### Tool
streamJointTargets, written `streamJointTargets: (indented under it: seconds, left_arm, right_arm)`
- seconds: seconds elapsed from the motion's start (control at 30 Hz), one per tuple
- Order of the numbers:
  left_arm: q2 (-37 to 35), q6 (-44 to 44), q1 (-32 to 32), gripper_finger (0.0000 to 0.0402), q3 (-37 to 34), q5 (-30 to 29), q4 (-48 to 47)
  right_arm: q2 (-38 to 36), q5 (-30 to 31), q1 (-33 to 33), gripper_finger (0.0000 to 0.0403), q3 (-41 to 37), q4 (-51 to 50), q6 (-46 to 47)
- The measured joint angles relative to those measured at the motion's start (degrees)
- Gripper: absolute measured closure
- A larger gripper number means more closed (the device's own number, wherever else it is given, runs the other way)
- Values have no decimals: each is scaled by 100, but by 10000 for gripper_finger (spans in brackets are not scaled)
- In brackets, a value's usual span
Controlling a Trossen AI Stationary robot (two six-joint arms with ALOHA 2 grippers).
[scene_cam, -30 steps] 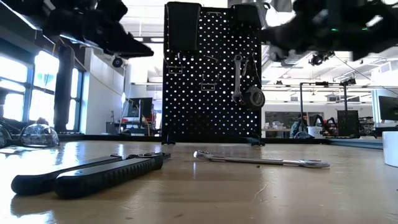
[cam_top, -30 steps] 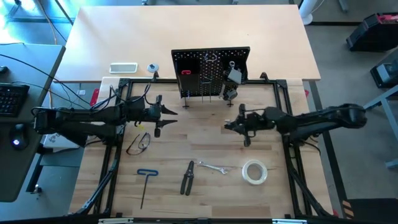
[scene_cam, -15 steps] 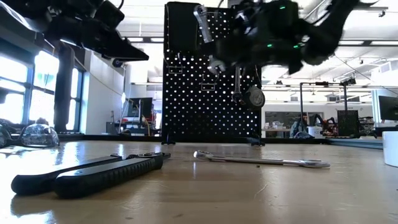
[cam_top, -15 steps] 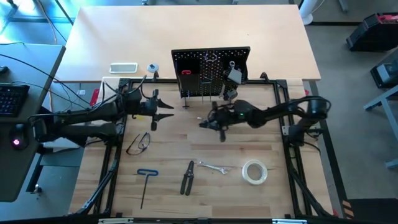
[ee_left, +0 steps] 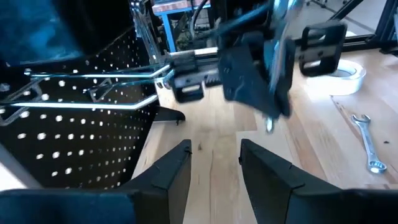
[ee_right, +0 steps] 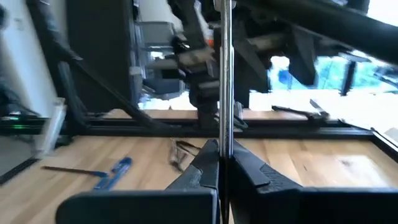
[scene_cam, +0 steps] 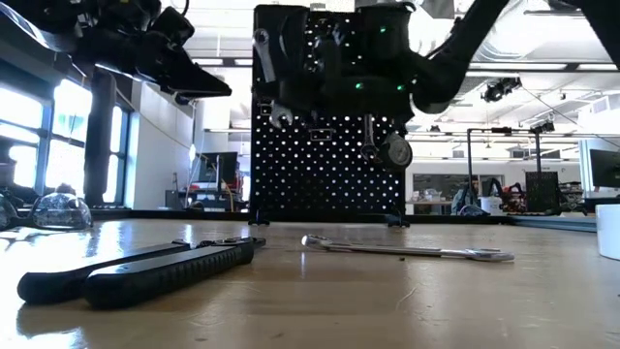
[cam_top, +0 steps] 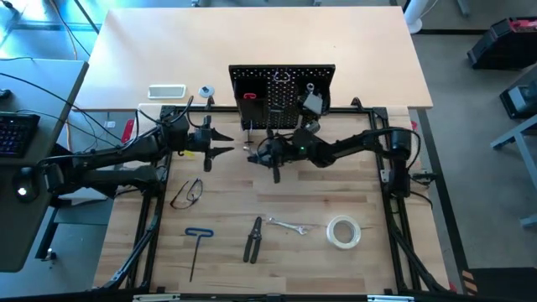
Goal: Hang tools onto peg board
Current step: Hang the top silver wrench on the pegboard
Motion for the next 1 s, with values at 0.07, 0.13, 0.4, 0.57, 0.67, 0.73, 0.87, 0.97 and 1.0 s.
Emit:
streamJointTargets:
  seconds: [0.07, 0.13, 0.4, 0.57, 0.67, 0.73, 0.87, 0.97, 1.0]
  left_arm:
    - [0, -10, 0, 271, 0, 0, -1]
    - [0, -13, 0, 271, 0, 0, -29]
    - [0, -9, -2, 271, 0, 0, -204]
    - [0, -8, -2, 271, 0, 1, -181]
    - [0, -61, -7, 271, 0, 219, -60]
    - [0, -143, -7, 271, 0, 391, 69]
    - [16, -466, -18, 271, 0, 1004, 347]
    - [55, -779, -150, 271, -62, 1206, 570]
    - [55, -909, -232, 271, -165, 1202, 782]
  right_arm:
    - [166, 208, 1, 400, 99, -24, 37]
    - [327, 260, -10, 400, 216, -30, 142]
    - [390, 526, 30, 400, 251, -14, 116]
    - [377, 627, 120, 400, 246, -11, 129]
    - [377, 764, 242, 400, 244, -52, 105]
    - [377, 819, 318, 400, 240, -56, 100]
    - [375, 993, 515, 400, 240, -7, 140]
    - [375, 1242, 739, 400, 238, 284, 107]
    - [367, 1304, 822, 400, 238, 384, 96]
